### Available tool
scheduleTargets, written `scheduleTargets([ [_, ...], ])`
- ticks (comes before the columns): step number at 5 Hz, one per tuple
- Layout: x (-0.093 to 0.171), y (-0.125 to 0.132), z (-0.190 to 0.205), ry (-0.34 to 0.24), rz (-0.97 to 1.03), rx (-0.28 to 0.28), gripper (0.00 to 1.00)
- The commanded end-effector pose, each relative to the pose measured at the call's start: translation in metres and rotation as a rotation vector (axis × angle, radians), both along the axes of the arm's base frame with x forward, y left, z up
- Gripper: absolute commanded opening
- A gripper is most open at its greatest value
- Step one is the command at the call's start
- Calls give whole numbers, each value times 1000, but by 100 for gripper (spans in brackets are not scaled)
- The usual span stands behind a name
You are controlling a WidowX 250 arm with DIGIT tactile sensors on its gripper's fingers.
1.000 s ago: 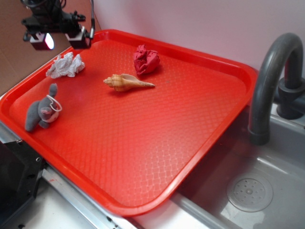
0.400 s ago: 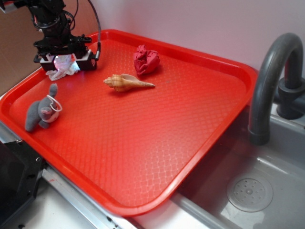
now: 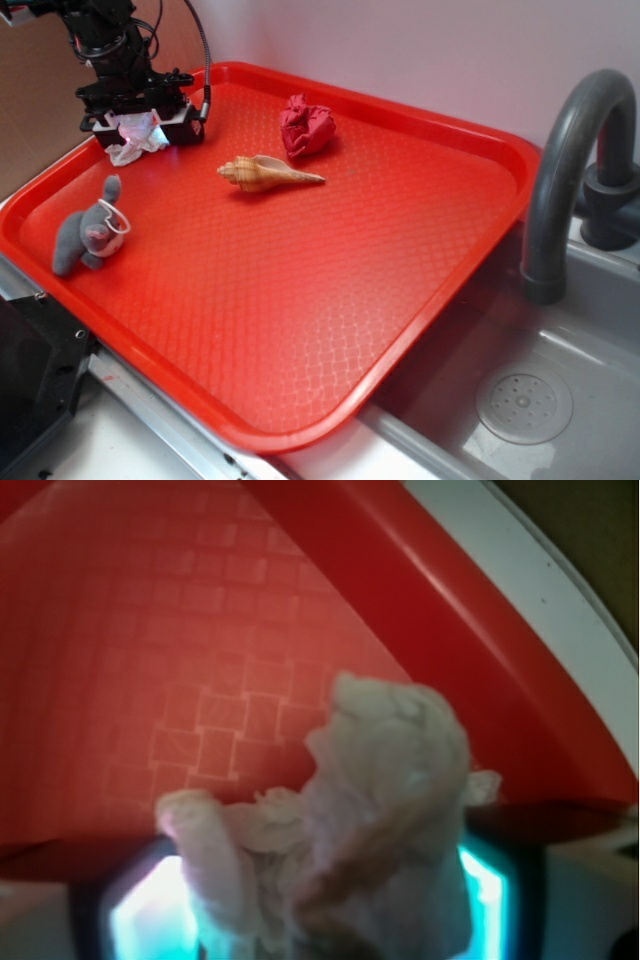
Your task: Grab the white paper.
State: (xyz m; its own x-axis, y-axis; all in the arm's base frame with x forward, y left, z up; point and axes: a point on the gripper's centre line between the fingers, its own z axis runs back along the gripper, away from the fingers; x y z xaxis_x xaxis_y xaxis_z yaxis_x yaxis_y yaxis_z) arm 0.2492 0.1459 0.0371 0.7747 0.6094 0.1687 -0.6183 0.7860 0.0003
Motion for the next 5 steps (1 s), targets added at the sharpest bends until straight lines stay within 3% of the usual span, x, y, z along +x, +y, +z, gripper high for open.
scheduleTargets([
  [1,-9,9,15,-18,31,68,0],
  [3,-3,-5,38,-54,21,112,0],
  [4,9,-37,73,-96,-142,133,0],
  [5,5,-70,118,-134,-376,73,0],
])
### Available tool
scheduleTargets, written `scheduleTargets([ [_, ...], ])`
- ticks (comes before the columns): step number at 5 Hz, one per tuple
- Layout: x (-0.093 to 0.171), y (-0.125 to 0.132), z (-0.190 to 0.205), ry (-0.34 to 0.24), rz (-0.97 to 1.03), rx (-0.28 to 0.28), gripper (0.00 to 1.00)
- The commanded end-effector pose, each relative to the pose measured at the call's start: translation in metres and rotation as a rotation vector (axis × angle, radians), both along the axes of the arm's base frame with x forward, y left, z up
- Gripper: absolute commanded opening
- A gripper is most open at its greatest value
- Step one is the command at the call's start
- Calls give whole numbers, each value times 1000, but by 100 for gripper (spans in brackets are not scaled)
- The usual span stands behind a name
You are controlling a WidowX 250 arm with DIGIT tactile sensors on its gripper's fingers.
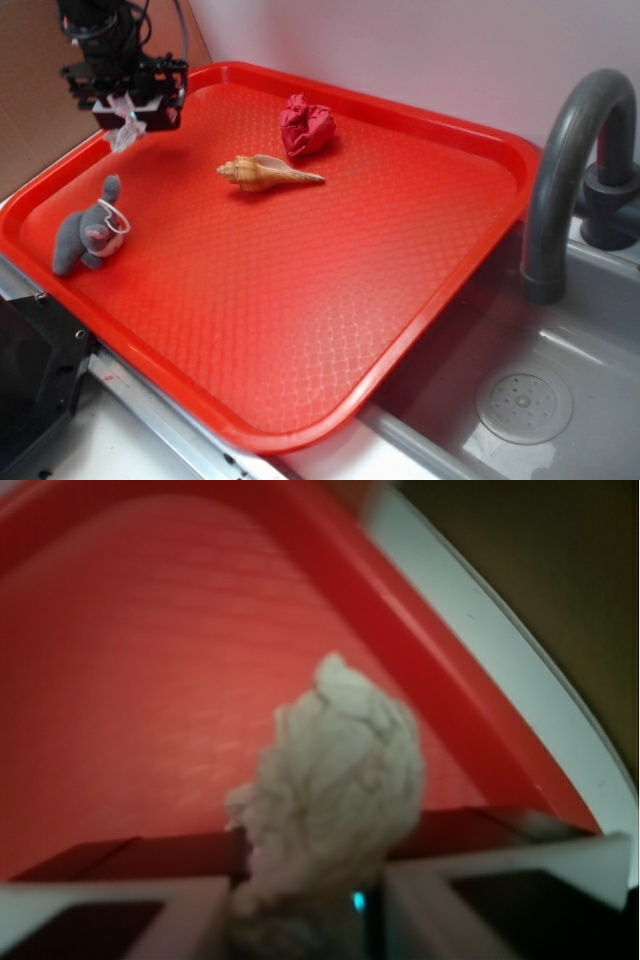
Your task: Grab the white paper.
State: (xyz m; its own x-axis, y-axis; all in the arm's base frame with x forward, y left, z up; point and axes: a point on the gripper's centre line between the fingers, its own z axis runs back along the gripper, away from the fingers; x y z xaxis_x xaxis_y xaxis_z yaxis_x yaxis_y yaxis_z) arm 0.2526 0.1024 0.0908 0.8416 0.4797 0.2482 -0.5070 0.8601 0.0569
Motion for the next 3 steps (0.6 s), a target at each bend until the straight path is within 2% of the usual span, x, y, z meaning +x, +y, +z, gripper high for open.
scheduleTargets([
  [1,-12,-63,113,-137,-373,-85,0],
  [2,-17,-77,148,-185,-397,-149,0],
  [3,-19,-75,174,-222,-388,-178,0],
])
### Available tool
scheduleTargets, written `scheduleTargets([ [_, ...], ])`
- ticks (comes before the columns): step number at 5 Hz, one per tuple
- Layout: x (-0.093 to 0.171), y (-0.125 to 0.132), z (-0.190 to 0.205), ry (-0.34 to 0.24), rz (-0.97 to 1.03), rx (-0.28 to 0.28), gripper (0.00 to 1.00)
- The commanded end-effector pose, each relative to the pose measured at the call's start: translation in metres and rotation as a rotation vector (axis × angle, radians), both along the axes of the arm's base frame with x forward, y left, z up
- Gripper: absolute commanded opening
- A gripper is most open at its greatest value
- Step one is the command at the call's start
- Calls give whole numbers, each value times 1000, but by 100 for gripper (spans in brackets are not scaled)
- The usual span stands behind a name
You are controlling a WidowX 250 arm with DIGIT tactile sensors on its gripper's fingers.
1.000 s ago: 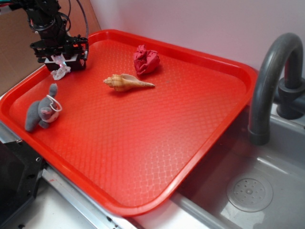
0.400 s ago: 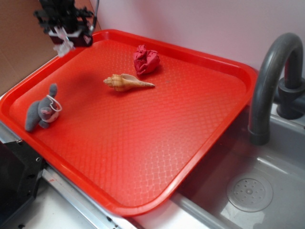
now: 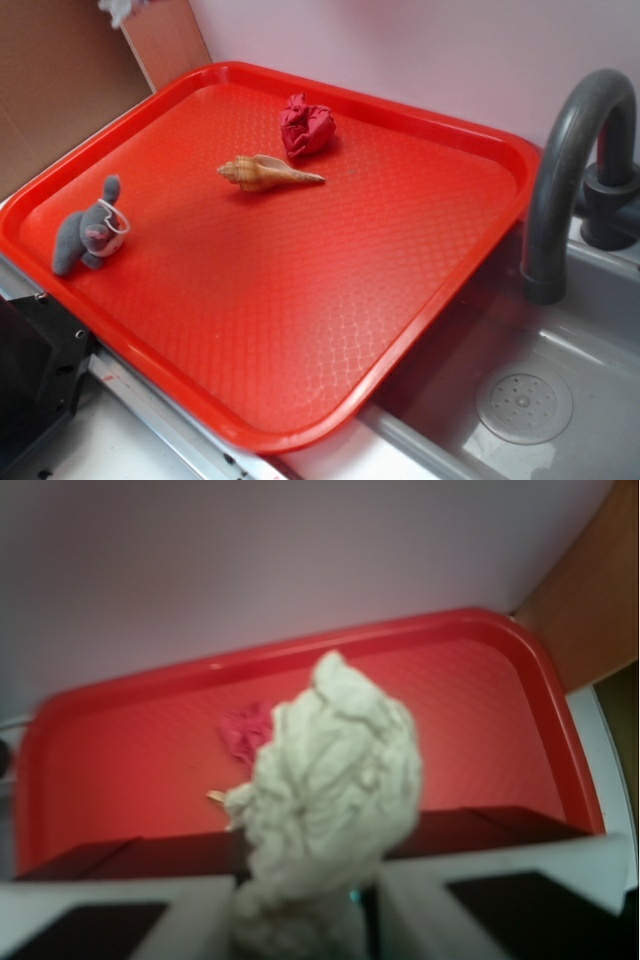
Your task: Grab the white paper.
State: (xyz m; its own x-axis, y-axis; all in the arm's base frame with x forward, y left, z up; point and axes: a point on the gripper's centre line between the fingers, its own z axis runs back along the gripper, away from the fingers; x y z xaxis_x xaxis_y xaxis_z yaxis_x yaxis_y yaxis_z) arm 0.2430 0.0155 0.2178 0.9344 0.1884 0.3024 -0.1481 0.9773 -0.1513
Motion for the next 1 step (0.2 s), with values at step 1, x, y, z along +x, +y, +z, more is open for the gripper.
scheduleTargets([
  [1,0,15,39,-24,-18,35,0],
])
